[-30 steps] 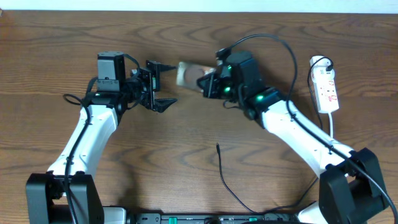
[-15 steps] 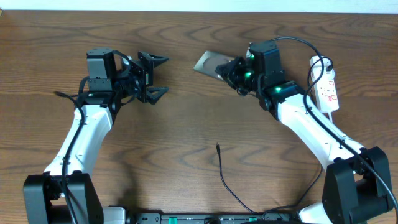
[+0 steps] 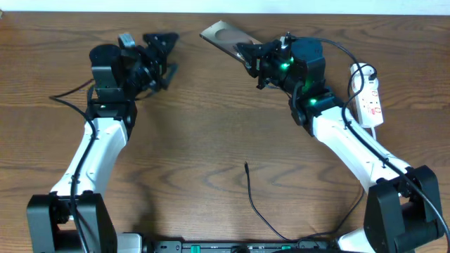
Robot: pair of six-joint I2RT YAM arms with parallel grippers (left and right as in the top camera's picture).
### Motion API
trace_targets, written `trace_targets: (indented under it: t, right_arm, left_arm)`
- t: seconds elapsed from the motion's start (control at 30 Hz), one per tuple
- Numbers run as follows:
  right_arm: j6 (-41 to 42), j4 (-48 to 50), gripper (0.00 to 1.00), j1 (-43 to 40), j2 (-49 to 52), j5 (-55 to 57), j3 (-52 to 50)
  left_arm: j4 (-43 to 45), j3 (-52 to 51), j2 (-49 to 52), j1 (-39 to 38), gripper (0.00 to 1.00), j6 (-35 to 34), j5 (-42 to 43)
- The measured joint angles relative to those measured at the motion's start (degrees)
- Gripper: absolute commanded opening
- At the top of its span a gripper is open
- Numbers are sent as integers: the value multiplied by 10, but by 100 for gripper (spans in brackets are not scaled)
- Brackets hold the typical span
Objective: Plug charger to phone and switch on socket
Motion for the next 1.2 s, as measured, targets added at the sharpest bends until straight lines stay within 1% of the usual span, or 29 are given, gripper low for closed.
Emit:
trace_targets:
  t: [0.1,0.2,0.47,0.63,1.2]
  right_arm:
    - [23,26,1,11,1,2,0]
    - [33,50,2,22,1,7,0]
    - [40,64,2,63,1,43,0]
    - [40,64,2,83,1,60,0]
    - [-6,36,2,124,1,69,0]
  left_arm:
    - [53,1,12,0,93,-37,-4]
    - [78,1,30,0,93,-64,-5]
    - [120,1,65,0,93,-96,-7]
    - [153,1,65,0,93,-98,-8]
    - [153,1,65,0,93,-98,17]
